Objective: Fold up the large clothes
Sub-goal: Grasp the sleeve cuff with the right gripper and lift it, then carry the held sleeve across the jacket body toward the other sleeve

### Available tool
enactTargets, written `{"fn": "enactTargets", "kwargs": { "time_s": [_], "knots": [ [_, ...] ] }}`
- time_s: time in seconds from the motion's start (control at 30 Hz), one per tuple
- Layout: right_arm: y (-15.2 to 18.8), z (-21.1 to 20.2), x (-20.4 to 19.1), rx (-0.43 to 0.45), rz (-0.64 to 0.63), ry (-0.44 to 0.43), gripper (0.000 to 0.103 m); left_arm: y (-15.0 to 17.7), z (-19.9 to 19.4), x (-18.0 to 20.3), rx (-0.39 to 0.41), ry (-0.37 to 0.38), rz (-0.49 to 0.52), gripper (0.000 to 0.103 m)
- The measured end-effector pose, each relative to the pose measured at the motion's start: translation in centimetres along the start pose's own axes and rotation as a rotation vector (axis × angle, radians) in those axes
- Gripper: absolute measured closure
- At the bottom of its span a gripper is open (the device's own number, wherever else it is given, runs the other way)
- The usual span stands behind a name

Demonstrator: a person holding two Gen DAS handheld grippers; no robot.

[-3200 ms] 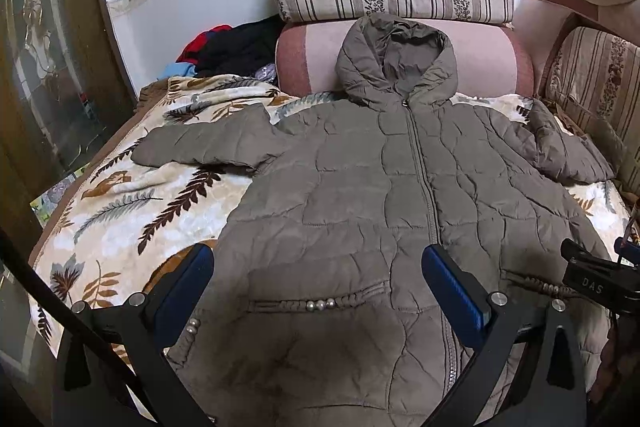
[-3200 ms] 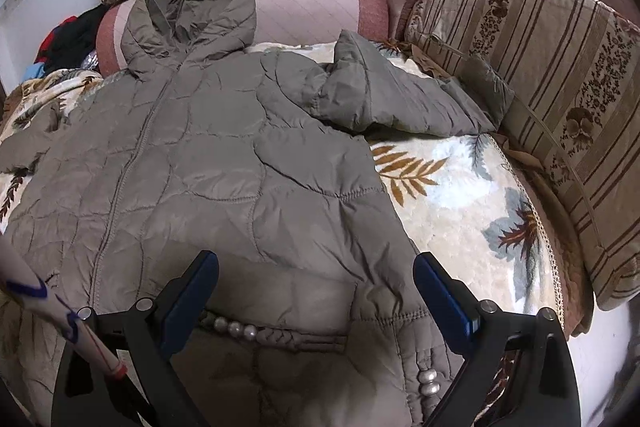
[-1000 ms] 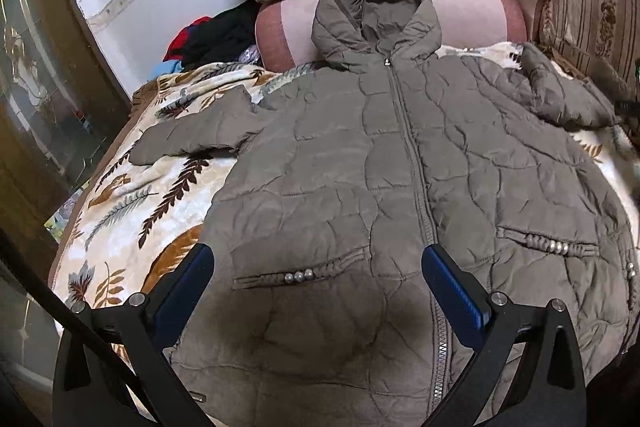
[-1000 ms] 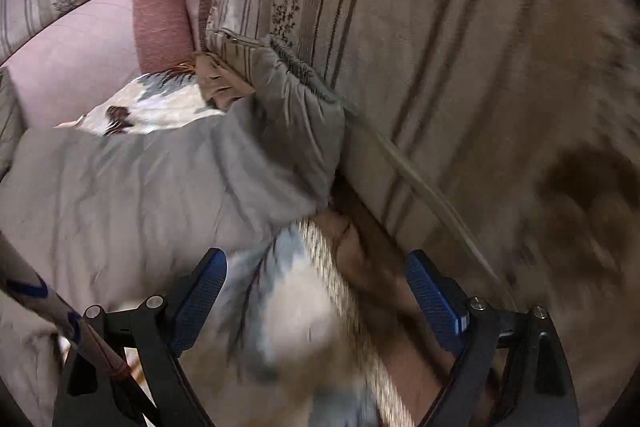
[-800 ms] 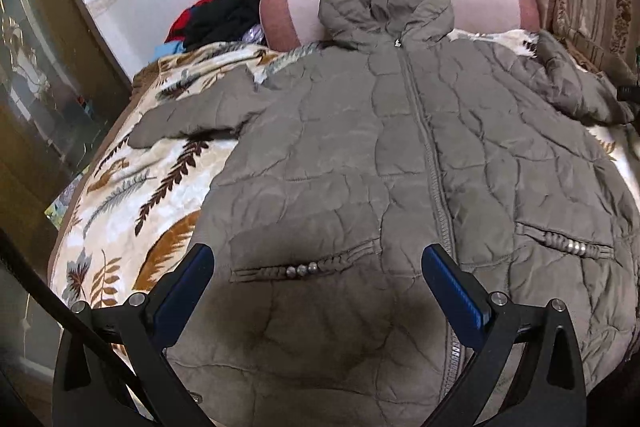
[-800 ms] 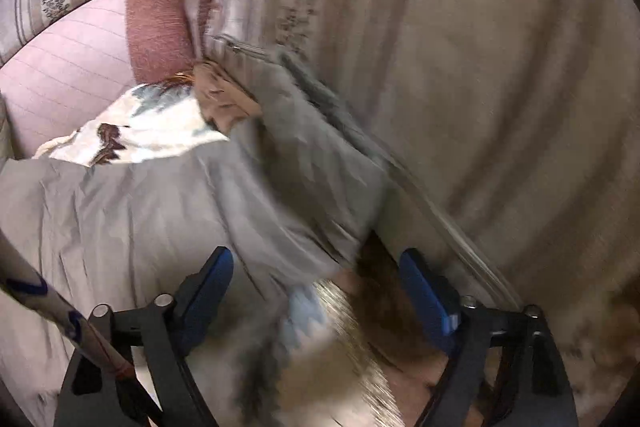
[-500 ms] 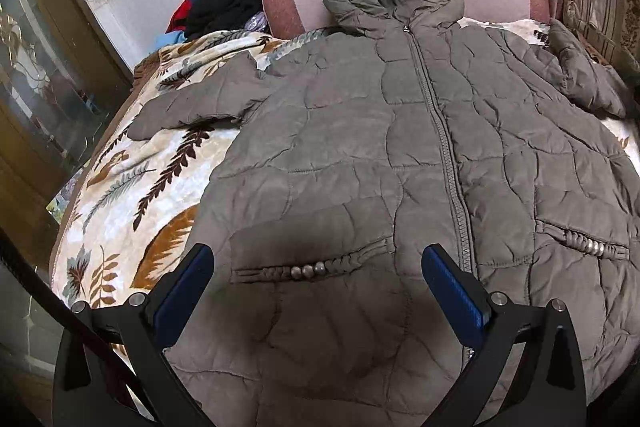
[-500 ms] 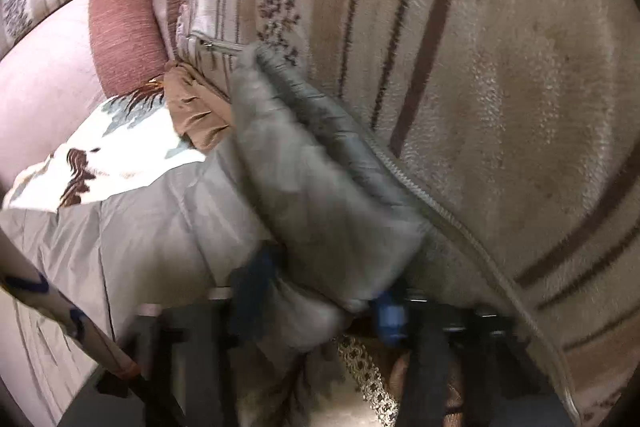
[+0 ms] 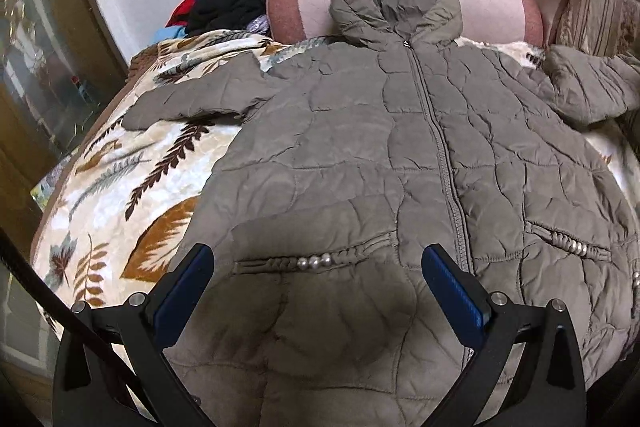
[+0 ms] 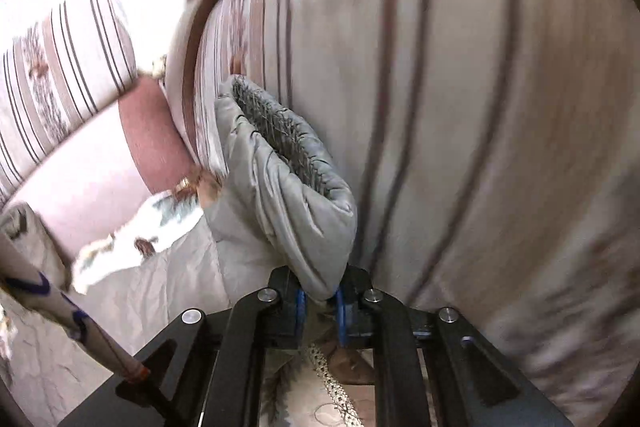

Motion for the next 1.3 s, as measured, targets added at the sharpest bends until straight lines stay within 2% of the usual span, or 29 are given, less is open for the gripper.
{"fn": "enactTargets", "kwargs": {
  "time_s": [0.1, 0.2, 0.3, 0.47, 0.67, 1.0, 1.17, 1.3],
  "knots": [
    [-0.7, -2.3, -1.1, 0.005, -0.014, -0.036, 0.092, 0.4, -0.3, -1.1, 0.004, 0.023, -0.034, 0.000],
    [-1.0, -4.3, -4.1, 0.009, -0.057, -0.088, 0.092, 0.8, -0.6, -2.0, 0.009, 0.045, -0.057, 0.000],
    [-0.5, -6.3, -7.8, 0.005, -0.100, -0.160, 0.092, 1.2, -0.9, -2.9, 0.015, 0.063, -0.078, 0.000],
    [1.7, -8.3, -16.5, -0.018, -0.197, -0.293, 0.092, 1.4, -1.1, -4.8, 0.032, 0.078, -0.128, 0.000],
    [7.3, -9.2, -28.3, -0.102, -0.312, -0.484, 0.092, 1.8, -0.4, -7.2, 0.019, 0.083, -0.194, 0.000],
    [18.7, -9.5, -45.4, -0.254, -0.562, -0.663, 0.092, 2.3, 1.1, -10.8, 0.010, 0.066, -0.266, 0.000],
    [23.5, -8.9, -51.1, -0.318, -0.633, -0.708, 0.093, 2.6, 2.1, -12.3, -0.003, 0.055, -0.297, 0.000],
    [26.0, -7.8, -53.9, -0.363, -0.658, -0.711, 0.092, 2.6, 2.7, -12.8, -0.009, 0.044, -0.301, 0.000]
  ]
}}
Point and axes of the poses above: each gripper's, at about its wrist camera, not at the fingertips, and z roughly the way its jaws point, x to its right, y to its underside, the point moved 1 cm from there along z, roughly the way its jaws point, and after that the axes turned 7 degrees about -z, right-handed, at the moved point
